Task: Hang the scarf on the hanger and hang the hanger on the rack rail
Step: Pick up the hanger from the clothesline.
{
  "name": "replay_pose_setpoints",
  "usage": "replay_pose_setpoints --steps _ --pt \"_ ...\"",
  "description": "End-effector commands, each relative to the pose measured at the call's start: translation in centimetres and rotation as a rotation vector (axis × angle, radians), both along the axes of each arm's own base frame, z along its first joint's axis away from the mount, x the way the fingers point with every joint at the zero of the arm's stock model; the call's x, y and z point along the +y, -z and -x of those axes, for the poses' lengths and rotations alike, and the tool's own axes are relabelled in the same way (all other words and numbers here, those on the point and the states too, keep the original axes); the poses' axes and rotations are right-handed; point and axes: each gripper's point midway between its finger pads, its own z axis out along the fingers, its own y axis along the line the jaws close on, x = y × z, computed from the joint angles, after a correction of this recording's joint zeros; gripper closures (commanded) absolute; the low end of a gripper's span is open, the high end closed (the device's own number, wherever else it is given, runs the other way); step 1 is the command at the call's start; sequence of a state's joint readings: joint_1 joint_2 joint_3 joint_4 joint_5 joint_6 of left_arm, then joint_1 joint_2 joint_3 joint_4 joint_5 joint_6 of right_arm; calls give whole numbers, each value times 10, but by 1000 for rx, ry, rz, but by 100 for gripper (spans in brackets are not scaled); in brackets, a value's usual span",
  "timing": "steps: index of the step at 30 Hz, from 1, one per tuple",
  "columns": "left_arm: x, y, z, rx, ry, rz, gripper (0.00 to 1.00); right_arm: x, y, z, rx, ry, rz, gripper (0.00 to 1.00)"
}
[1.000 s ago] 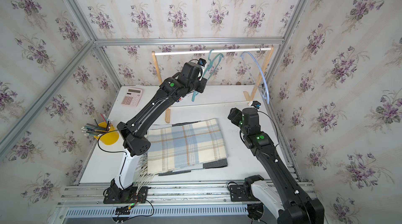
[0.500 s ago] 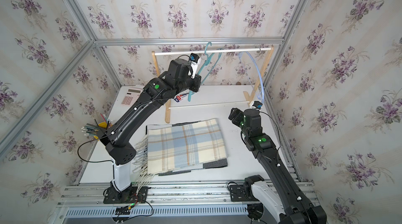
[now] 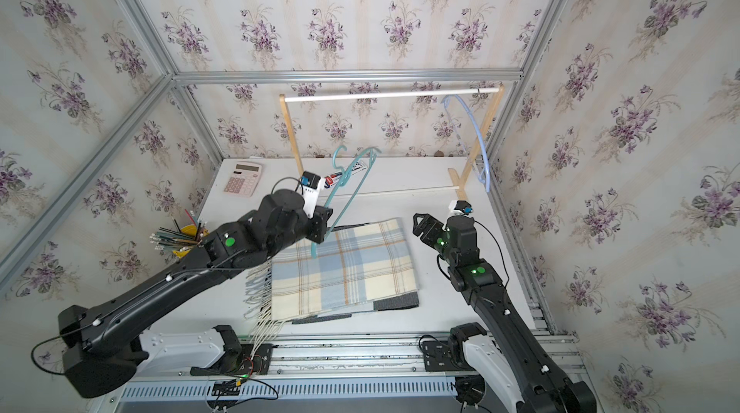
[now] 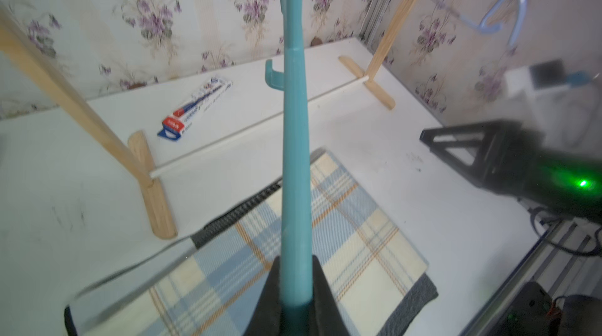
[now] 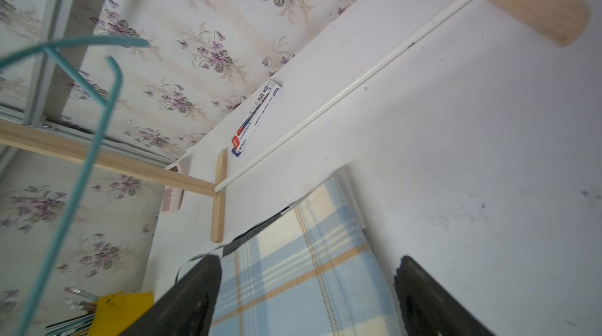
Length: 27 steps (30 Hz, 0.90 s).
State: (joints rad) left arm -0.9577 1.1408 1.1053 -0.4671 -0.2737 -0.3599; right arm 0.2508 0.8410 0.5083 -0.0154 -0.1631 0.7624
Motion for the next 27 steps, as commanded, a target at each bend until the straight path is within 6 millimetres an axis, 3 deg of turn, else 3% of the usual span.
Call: replay_pose_setpoints --steps 1,4,7,14,20,27 --pt "5 3 -1 -82 -145 204 100 43 -38 8 -114 -171 -271 13" --pt "6 41 14 -119 -208 239 100 60 -39 16 -105 -213 -356 13" --pt "0 68 28 -167 -261 241 100 76 -39 21 -83 -227 -456 14" --pt "-40 99 45 -172 -220 234 100 166 -51 30 27 -417 -628 18" --pt "-54 108 52 -145 -177 219 100 179 -45 10 39 -376 -638 25" --pt "-55 113 56 -128 -153 205 100 187 -28 -6 63 -359 -562 52"
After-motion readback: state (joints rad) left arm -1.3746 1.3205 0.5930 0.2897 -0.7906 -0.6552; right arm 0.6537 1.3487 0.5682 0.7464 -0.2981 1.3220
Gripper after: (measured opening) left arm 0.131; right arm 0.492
